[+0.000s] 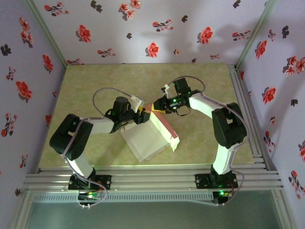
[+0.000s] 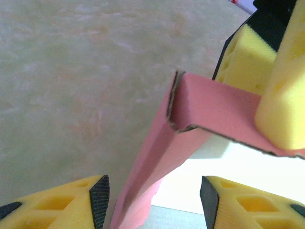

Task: Fold the paper box

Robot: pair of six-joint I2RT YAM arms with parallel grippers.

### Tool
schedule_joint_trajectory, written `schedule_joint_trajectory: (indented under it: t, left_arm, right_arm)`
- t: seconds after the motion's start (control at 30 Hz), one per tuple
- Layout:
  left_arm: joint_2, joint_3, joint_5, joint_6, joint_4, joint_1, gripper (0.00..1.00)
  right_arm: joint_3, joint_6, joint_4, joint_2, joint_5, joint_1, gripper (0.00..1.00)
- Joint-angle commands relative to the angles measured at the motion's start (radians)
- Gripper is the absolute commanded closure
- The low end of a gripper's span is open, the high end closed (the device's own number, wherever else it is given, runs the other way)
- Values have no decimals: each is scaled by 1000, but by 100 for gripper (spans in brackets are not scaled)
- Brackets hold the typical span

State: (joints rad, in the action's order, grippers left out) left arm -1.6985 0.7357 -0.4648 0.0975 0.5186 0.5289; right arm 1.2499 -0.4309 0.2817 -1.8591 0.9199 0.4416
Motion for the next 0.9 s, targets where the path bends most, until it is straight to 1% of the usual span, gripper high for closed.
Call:
schedule_joint_trajectory:
  t: [0.0,0.13,0.27,0.47,0.57,0.8,0.87]
  left_arm:
    - [35,5,-102,-36,-98,-31,45]
    - [40,20,-118,-60,-165,-47,44]
    - [-1,52,-118,-59,-196,-49,45]
    - [-66,79,-111,-34,-136,-48,48]
    - [-94,94,-84,-24,-115,-48,52]
    - [-125,93,-32,-7,-52,-43,56]
    - [-136,98,-20,-4,-39,-37,58]
  right_arm:
    - [-1,-14,26,-1,-34,9,57]
    - [3,-15,26,-4,-33,9,57]
    - [11,-14,30,-9,-29,10,57]
    - [16,-12,36,-7,-27,11,57]
    - [14,-12,37,-7,-27,11,57]
    - [14,-15,34,-14,-23,13,58]
    - [16,-17,30,-18,-21,12,57]
